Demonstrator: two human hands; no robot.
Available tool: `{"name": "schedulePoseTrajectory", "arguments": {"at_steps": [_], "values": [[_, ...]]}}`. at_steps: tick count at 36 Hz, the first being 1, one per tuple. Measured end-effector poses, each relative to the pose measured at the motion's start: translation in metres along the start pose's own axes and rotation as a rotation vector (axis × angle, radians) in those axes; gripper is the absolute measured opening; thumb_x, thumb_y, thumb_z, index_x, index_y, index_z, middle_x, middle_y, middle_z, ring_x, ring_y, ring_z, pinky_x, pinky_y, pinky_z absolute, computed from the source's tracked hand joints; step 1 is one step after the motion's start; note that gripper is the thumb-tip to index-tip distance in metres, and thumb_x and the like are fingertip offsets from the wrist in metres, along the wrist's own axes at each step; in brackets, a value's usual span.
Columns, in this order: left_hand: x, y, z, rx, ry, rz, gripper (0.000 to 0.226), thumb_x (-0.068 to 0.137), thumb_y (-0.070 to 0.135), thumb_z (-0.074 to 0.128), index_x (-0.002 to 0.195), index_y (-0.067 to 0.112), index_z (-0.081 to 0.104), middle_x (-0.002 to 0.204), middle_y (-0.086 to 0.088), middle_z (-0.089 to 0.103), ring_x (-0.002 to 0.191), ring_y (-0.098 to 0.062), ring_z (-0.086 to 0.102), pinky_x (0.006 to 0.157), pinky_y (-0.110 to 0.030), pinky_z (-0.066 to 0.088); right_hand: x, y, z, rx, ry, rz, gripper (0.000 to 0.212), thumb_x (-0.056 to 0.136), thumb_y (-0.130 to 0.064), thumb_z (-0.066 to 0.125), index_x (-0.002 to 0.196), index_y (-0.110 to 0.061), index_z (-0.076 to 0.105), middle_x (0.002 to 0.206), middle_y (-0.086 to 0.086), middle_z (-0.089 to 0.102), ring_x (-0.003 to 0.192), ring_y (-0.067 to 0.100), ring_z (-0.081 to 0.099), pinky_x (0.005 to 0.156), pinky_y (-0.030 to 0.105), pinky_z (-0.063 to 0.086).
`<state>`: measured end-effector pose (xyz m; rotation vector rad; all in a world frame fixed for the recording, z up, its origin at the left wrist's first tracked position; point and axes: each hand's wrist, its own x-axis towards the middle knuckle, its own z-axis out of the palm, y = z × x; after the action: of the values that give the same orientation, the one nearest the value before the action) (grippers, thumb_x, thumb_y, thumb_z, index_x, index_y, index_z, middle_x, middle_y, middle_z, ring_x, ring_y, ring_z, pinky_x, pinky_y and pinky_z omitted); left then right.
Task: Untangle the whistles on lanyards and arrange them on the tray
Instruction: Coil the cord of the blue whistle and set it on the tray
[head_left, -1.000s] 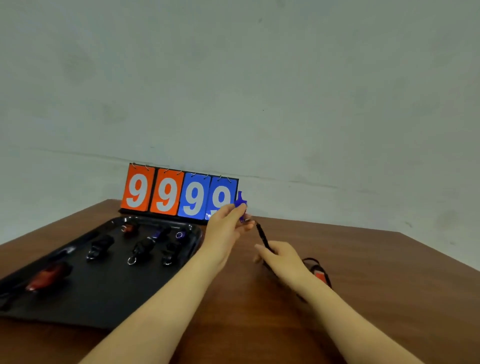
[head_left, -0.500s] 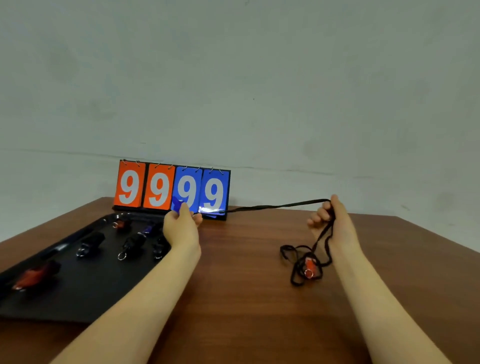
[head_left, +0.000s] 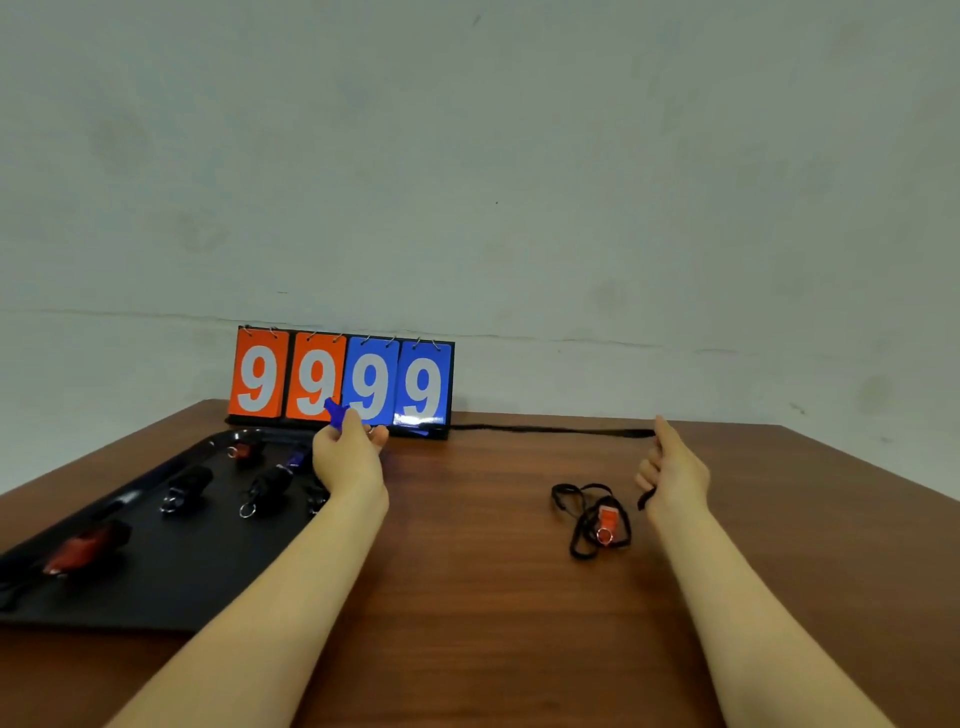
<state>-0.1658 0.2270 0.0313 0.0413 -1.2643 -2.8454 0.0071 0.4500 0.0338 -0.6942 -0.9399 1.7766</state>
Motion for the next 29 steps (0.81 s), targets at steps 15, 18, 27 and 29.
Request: {"name": "schedulePoseTrajectory", "arguments": {"at_steps": [15, 18, 27, 29], "values": [[-0.013, 0.005, 0.008, 0.023, -0.211, -0.192, 0.005, 0.094, 0.009, 0.059, 0.09, 0.011, 0.057, 0.095, -0.01, 0.062, 0.09, -0.017, 0.063, 0.089, -0.037, 0.054, 0.02, 0.025, -0.007, -0.822, -0.006, -0.222, 0.029, 0.099, -0.032, 0.044, 0.102, -0.009, 0.061, 0.088, 0.006, 0.061, 0.081, 0.024, 0.055, 0.072, 0.038, 0.048], [-0.024, 0.004, 0.011, 0.116, -0.359, -0.188, 0.007, 0.093, 0.009, 0.06, 0.099, 0.005, 0.06, 0.088, -0.013, 0.063, 0.094, -0.024, 0.065, 0.092, -0.037, 0.054, 0.014, 0.029, -0.007, -1.303, 0.034, -0.378, 0.042, 0.095, -0.037, 0.049, 0.13, -0.014, 0.052, 0.13, 0.013, 0.053, 0.126, 0.033, 0.039, 0.099, 0.045, 0.039], [-0.051, 0.007, 0.025, 0.049, -0.751, -0.223, 0.014, 0.093, 0.01, 0.059, 0.103, 0.0, 0.059, 0.087, -0.016, 0.069, 0.082, -0.024, 0.069, 0.072, -0.027, 0.059, -0.061, 0.042, 0.046, -0.917, -0.775, -0.447, 0.032, 0.097, -0.022, 0.05, 0.128, -0.027, 0.055, 0.123, -0.016, 0.056, 0.11, -0.006, 0.051, 0.096, 0.015, 0.041], [-0.054, 0.008, 0.026, 0.045, -0.783, -0.214, 0.015, 0.093, 0.01, 0.058, 0.104, 0.0, 0.058, 0.087, -0.014, 0.069, 0.081, -0.023, 0.069, 0.07, -0.026, 0.058, -0.07, 0.053, 0.052, -0.881, -0.901, -0.326, 0.024, 0.098, -0.023, 0.048, 0.117, -0.033, 0.059, 0.113, -0.021, 0.06, 0.101, -0.013, 0.052, 0.08, 0.007, 0.041]]}}
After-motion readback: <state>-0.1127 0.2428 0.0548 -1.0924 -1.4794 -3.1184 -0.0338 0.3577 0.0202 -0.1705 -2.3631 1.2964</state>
